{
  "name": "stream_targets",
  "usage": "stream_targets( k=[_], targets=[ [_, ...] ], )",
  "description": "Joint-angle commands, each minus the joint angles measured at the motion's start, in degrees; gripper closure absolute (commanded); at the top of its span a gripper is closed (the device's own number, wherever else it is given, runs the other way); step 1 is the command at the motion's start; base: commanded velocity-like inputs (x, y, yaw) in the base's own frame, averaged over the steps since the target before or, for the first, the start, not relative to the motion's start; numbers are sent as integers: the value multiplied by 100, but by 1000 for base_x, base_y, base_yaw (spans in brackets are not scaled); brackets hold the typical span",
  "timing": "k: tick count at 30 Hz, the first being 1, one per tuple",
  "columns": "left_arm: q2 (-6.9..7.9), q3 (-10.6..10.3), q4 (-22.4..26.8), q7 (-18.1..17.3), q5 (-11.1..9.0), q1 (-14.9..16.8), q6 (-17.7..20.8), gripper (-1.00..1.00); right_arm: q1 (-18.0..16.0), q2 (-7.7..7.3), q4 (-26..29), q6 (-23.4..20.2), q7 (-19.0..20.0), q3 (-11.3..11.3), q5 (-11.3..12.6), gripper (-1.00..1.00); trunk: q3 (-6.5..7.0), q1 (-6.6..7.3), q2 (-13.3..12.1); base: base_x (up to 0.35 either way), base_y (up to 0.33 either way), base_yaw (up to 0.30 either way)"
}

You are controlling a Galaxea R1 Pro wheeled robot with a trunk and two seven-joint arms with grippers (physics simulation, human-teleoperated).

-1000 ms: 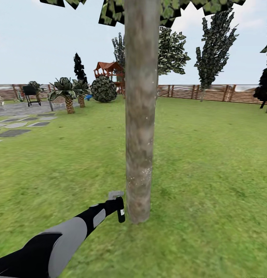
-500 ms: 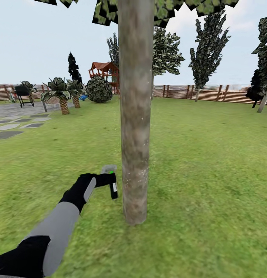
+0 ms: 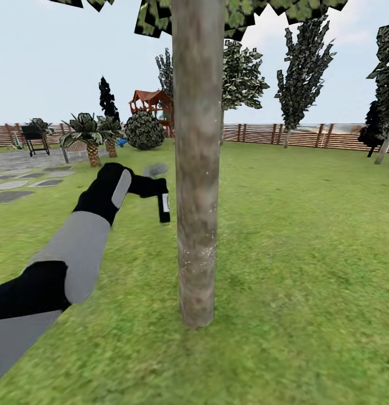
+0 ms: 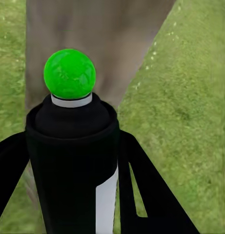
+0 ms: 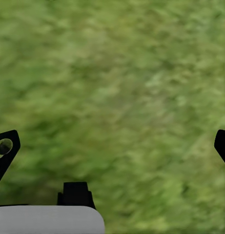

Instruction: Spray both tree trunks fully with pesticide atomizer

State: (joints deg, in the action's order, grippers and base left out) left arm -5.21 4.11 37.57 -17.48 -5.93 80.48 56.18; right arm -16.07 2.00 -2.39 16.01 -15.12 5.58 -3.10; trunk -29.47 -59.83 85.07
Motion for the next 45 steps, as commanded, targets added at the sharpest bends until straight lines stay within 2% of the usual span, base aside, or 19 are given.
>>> stream_targets(
  k=[1,6,10,11,16,21,26,33,38,39,41,43,45],
  targets=[
    [-3,28,-234,11,13,532,41,100,-10,2,-25,19,-44,41,-33,-100,-7,0,3,0,0,0],
    [-2,28,-643,10,13,1791,56,100,-10,2,-25,18,-44,40,-33,-100,-7,0,3,0,0,0],
    [-2,28,-847,8,13,2475,66,100,-10,2,-25,17,-44,40,-33,-100,-7,0,3,0,0,0],
    [-1,28,-1064,8,13,2899,68,100,-10,2,-25,16,-44,40,-33,-100,-7,0,3,0,0,0],
    [-3,31,-1128,7,6,3272,72,100,-10,2,-25,19,-44,40,-33,-100,-7,0,3,0,0,0],
    [-6,43,-1150,7,-16,3376,92,100,-10,2,-25,20,-44,40,-33,-100,-7,0,3,0,0,0],
    [-79,123,-1764,-8,-27,3386,63,100,-10,2,-25,19,-44,40,-33,-100,-7,0,3,0,0,0],
    [-112,134,-2347,-6,-31,3386,34,100,-10,2,-25,22,-44,40,-33,-100,-7,0,3,-195,5,0],
    [-324,132,-2508,-9,-31,3386,18,100,-10,2,-25,20,-44,40,-33,-100,-7,0,3,-79,0,0],
    [-339,133,-2705,-10,-29,3386,-66,100,-10,2,-25,19,-44,41,-33,-100,-7,0,3,-15,0,0],
    [-349,133,-3340,11,-19,3378,-862,100,-10,2,-25,21,-44,43,-33,-100,-7,0,3,-6,0,0],
    [-342,133,-3478,24,-11,3366,-1167,100,-10,2,-25,21,-44,41,-33,-100,-7,0,3,-2,0,0],
    [-303,125,-3523,37,-2,3357,-1299,100,-10,2,-25,19,-44,40,-33,-100,-7,0,3,-1,0,0]
  ],
)
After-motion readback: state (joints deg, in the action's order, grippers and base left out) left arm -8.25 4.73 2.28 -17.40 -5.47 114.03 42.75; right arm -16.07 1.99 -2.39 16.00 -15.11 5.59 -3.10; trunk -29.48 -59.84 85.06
